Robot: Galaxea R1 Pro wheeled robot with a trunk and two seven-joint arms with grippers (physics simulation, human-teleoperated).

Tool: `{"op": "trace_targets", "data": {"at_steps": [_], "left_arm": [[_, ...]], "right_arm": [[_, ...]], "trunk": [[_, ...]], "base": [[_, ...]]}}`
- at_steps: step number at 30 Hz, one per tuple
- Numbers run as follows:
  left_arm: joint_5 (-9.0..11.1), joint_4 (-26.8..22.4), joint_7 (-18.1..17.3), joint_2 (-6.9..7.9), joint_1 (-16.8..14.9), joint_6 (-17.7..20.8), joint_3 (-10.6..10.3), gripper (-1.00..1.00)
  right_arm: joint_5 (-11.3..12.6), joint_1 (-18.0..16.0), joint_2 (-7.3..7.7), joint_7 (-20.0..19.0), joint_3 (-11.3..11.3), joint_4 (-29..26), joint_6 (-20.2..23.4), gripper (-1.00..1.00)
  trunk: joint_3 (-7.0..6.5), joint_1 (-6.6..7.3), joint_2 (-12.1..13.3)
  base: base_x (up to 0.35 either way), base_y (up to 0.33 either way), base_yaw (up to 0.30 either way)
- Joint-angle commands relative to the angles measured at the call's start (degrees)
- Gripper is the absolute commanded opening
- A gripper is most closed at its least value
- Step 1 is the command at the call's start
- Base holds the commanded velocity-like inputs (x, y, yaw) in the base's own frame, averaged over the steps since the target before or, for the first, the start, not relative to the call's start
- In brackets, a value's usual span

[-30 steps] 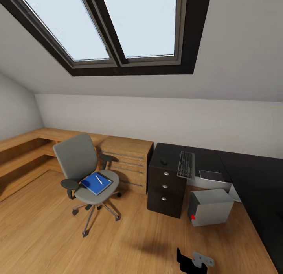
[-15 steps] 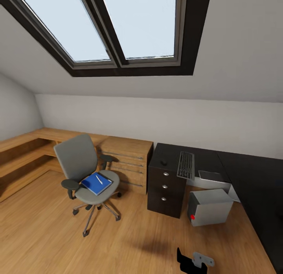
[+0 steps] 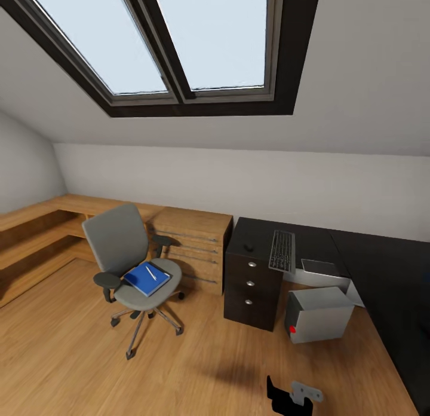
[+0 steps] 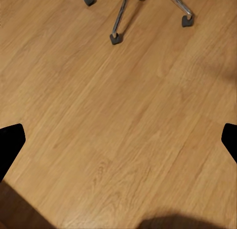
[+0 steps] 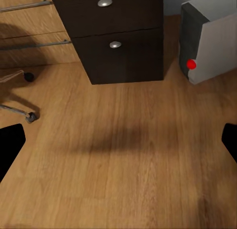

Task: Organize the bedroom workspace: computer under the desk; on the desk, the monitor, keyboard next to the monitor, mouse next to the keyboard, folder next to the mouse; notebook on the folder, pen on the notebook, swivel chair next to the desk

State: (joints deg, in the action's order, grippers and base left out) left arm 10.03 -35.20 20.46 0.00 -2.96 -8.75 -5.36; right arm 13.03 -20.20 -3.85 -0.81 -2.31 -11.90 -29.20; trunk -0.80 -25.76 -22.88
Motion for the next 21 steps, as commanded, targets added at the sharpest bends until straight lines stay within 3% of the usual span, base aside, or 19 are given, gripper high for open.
{"op": "trace_targets", "data": {"at_steps": [1, 9, 10, 14, 18, 19, 20, 21], "left_arm": [[0.6, 0.0, 0.4, 0.06, 0.0, -0.3, -0.4, 1.0], [0.6, 0.0, 0.4, 0.09, 0.0, -0.3, -0.4, 1.0], [0.6, -0.3, 0.2, 0.09, 0.0, -2.7, -0.4, 1.0], [0.6, -1.3, 0.1, 0.06, 0.0, -4.6, -0.4, 1.0], [0.6, -6.9, 0.2, 0.02, 0.0, -4.0, -0.4, 1.0], [0.6, -12.0, 0.2, -0.02, 0.0, -1.3, -0.4, 1.0], [0.6, -13.8, 0.2, -0.03, 0.0, 0.3, -0.4, 1.0], [0.6, -17.5, 0.2, -0.05, 0.0, 4.2, -0.4, 1.0]], "right_arm": [[0.1, 0.0, -0.04, -0.1, -0.1, 0.0, -0.2, 1.0], [0.1, 0.0, -0.1, 0.0, 0.1, 0.0, -0.2, 1.0], [0.1, 0.0, -0.17, 0.0, 0.0, -0.1, -2.5, 1.0], [0.1, 0.0, -0.24, 0.0, 0.0, 0.0, -6.1, 1.0], [0.1, 0.0, -0.27, 0.1, 0.1, -1.2, -8.0, 1.0], [0.2, 0.0, -0.27, 0.3, 0.0, -3.8, -7.9, 1.0], [0.2, 0.0, -0.27, 0.3, 0.0, -5.1, -7.5, 1.0], [0.2, 0.0, -0.28, 0.7, 0.0, -8.3, -5.8, 1.0]], "trunk": [[0.02, -0.02, 0.0], [0.02, -0.02, 0.0], [0.02, -0.02, 0.0], [0.02, -0.02, 0.0], [0.02, -0.02, 0.0], [0.02, -0.02, 0.0], [0.02, -0.02, 0.0], [0.02, -0.02, 0.0]], "base": [[0.0, 0.0, 0.0], [0.0, 0.0, 0.0], [0.0, 0.0, 0.0], [0.0, 0.0, 0.0], [0.0, 0.0, 0.0], [0.0, 0.0, 0.0], [0.0, 0.0, 0.0], [0.0, 0.0, 0.0]]}}
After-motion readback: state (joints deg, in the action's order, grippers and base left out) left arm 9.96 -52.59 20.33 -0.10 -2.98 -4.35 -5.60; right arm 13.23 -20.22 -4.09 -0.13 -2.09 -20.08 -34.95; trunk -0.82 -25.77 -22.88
